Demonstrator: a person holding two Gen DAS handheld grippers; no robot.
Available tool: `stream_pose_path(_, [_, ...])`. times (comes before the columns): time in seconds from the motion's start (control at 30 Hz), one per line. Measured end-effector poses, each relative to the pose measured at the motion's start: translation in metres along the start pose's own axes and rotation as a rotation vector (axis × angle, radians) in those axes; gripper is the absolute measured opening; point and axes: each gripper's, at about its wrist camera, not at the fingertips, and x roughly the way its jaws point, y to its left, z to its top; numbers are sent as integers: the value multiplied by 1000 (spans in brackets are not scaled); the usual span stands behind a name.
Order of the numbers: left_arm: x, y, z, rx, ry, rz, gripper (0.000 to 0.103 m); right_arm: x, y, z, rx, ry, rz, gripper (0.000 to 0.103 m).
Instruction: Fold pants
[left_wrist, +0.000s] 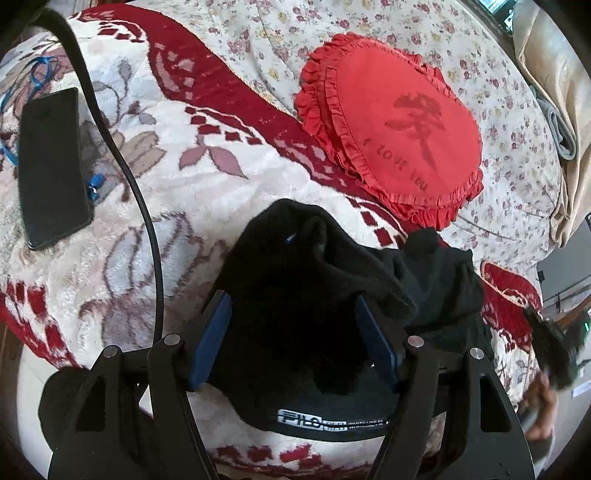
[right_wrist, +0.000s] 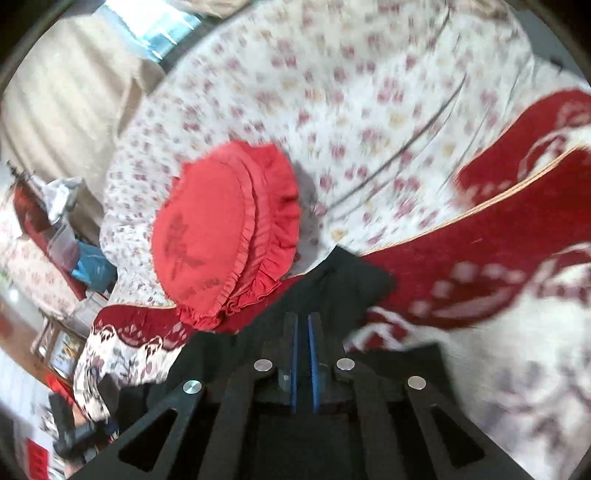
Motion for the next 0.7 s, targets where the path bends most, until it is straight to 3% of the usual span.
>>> stream_pose_path(0.13, [-6, 7, -2, -30, 2, -14, 70, -5, -21, -11, 28, 57, -55, 6])
stream_pose_path(0.2, [-11, 8, -5, -46, -10, -16, 70, 6, -29, -15, 95, 68, 0, 11])
stream_pose_path(0.3, [-18, 7, -10, -48, -14, -8, 70, 36, -25, -15, 94, 115, -15, 35])
stream_pose_path(0.33, [-20, 6, -11, -43, -14, -2, 70, 47, -21, -14, 79, 131, -17, 49])
stream_pose_path(0.5, [-28, 7, -16, -64, -26, -13, 71, 92, -16, -11, 75, 213, -9, 52])
stream_pose_path(0.6, [-28, 5, -22, -50, -25, -36, 85, 104, -22, -11, 99, 225, -12, 54])
stream_pose_path(0.7, [-16, -1, -29, -24, 8, -47, 85, 110, -28, -10, 135, 226, 5, 63])
